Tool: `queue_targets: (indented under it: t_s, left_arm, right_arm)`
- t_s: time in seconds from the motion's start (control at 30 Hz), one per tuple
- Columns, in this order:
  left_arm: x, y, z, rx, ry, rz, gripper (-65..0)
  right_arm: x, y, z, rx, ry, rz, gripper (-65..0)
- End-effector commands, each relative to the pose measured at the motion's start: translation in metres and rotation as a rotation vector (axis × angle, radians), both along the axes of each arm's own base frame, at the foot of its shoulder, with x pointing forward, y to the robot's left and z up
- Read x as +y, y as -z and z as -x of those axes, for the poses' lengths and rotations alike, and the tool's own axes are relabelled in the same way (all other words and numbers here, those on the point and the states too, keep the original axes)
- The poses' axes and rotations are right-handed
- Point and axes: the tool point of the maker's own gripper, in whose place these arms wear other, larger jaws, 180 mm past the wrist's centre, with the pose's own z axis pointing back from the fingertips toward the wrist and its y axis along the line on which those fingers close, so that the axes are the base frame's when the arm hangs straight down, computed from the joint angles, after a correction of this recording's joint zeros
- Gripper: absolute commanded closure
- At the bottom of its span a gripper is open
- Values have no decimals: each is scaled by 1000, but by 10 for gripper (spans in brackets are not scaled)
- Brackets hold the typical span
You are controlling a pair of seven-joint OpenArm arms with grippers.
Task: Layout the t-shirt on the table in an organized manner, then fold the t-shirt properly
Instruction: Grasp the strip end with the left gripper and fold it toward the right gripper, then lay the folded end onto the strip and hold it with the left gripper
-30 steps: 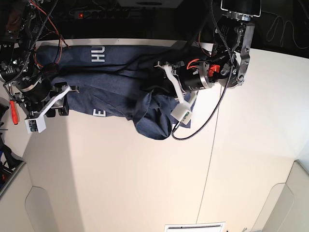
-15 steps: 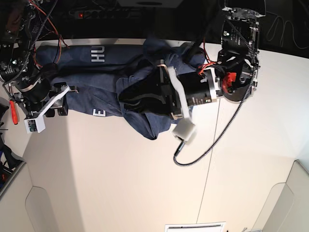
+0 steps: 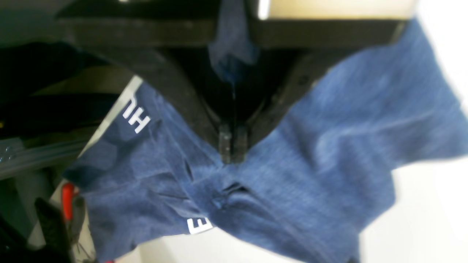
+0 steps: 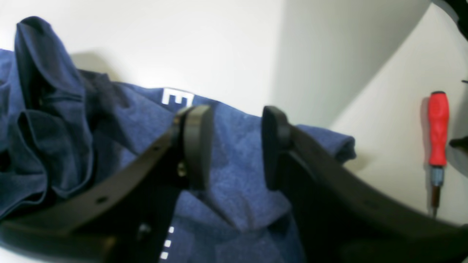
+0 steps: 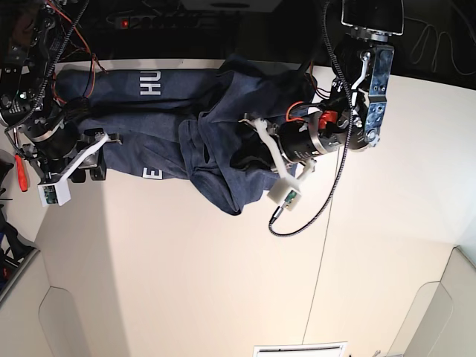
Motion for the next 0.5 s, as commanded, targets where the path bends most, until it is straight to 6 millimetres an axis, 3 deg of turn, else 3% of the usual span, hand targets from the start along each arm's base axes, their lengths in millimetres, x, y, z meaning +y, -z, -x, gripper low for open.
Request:
queue_targets:
  t_s: [0.0,0.1,0.23,0.47]
  left_arm:
    - [-5,-12,-15,-52,-24,16,0]
    - [0,-3,-32,-71,-92,-94,0]
    - [2,-1,-37,-86,-96,-150,0]
    - [43,-3,-60,-133,-235,-228,0]
  right_arm:
    - [-1,-13,-9,-55,-5,2,-231]
    - [-1,-13,-9,-54,-5,2,-231]
    - [-1,-13,-9,-55,-5,2,-231]
    - [-1,-13,-9,-55,-5,1,-231]
